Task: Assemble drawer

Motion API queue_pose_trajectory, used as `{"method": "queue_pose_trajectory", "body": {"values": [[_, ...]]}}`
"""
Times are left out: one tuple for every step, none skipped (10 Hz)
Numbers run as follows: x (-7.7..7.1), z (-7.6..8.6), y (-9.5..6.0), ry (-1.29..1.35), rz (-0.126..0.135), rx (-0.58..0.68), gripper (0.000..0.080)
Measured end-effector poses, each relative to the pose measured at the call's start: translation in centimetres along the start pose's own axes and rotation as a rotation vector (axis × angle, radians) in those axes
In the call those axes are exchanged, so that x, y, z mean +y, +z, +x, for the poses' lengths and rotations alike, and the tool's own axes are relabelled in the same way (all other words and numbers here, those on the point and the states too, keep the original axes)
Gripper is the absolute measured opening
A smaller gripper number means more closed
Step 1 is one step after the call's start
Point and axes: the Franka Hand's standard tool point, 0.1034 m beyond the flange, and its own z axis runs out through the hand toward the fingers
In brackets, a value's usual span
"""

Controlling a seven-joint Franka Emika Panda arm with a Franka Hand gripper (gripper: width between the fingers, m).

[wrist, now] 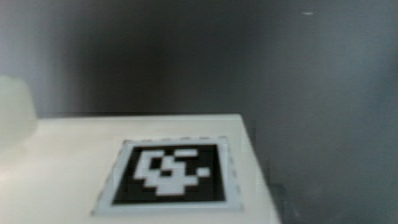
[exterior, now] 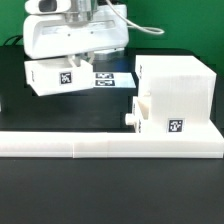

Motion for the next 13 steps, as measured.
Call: {"method": "queue_pose_trajectory", "body": {"values": [[-0.1, 1.4, -0.1, -0.112, 0.009, -0.014, 0.0042], [0.1, 2.8, -0.3, -0.206, 0.011, -0.025, 0.0042], [0.4, 3.5, -0.4, -0.251, 0.010, -0.029, 0.0042], [0.4, 3.3, -0.3, -0.337, 0.010, -0.032, 0.0042], [0.5, 3.2, -0.2, -0.393, 0.011, -0.033, 0.0042], [0.5, 3.2, -0.2, -0.425, 0.012, -0.034, 0.0042], [0.5, 3.1, -0.1, -0.504, 0.014, -0.035, 0.0042], [0.5, 3.1, -0.1, -0.570, 0.016, -0.041, 0.0042], [0.6, 3.8, -0.4, -0.621, 0.013, -0.046, 0.0042], [0.7, 4.4, -0.6, -0.701, 0.014, -0.055, 0.0042], [0.9, 4.8, -0.7, -0.746, 0.015, -0.058, 0.0042], [1.1, 4.8, -0.9, -0.758, 0.012, -0.057, 0.0042], [1.2, 4.6, -0.8, -0.837, 0.016, -0.062, 0.0042]]}}
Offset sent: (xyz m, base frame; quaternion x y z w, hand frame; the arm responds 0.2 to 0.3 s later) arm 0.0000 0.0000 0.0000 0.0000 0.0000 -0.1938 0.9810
